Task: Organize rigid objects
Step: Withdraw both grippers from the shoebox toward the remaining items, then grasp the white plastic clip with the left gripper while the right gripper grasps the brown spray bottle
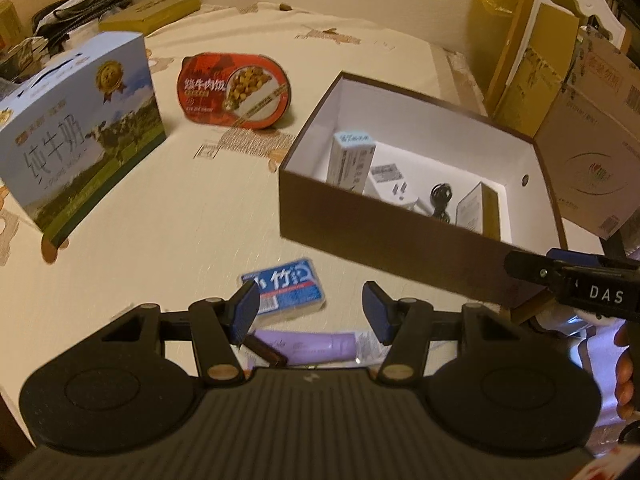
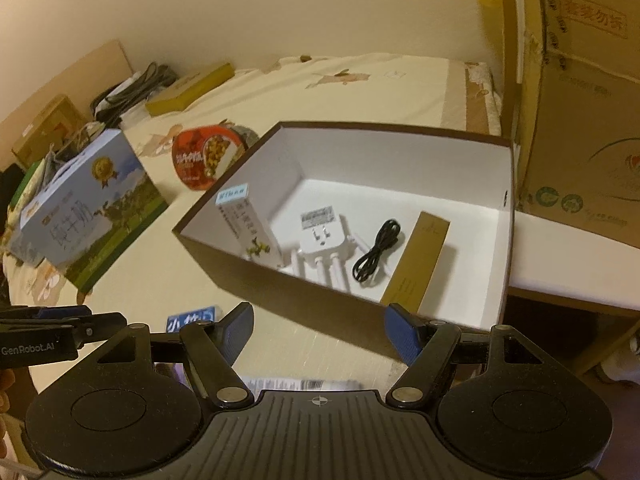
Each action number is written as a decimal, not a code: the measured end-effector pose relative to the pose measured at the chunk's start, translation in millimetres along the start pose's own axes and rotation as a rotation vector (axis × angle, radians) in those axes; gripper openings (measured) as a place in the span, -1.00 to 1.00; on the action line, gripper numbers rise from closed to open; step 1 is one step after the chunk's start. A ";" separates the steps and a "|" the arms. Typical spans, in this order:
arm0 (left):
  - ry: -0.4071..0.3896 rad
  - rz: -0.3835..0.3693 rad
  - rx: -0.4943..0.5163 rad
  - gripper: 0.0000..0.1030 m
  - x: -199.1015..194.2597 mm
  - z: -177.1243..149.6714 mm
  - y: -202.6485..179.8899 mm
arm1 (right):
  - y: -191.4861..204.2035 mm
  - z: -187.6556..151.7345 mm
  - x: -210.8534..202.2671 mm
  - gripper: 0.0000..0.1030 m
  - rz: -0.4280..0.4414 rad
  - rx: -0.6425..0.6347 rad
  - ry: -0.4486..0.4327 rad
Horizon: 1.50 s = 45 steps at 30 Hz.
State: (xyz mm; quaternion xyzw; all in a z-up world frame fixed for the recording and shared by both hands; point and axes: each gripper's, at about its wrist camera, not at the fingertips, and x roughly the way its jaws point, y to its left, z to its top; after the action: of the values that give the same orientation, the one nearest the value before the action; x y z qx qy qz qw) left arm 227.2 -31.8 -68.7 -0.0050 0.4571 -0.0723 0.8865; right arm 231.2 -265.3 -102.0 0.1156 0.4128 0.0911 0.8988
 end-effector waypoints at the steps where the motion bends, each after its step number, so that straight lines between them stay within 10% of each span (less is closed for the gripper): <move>1: 0.004 0.003 -0.003 0.03 -0.3 -2.6 1.1 | 1.5 -2.0 1.1 0.35 0.004 -0.003 0.007; 45: 0.116 0.145 -0.115 0.03 13.2 -74.6 82.2 | 114.5 -56.4 73.4 0.34 0.188 -0.293 0.187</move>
State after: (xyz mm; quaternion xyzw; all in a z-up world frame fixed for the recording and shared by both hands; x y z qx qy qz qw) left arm 184.4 52.1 -129.0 -0.0186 0.5102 0.0182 0.8596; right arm 227.5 -129.2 -158.3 0.0125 0.4642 0.2442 0.8513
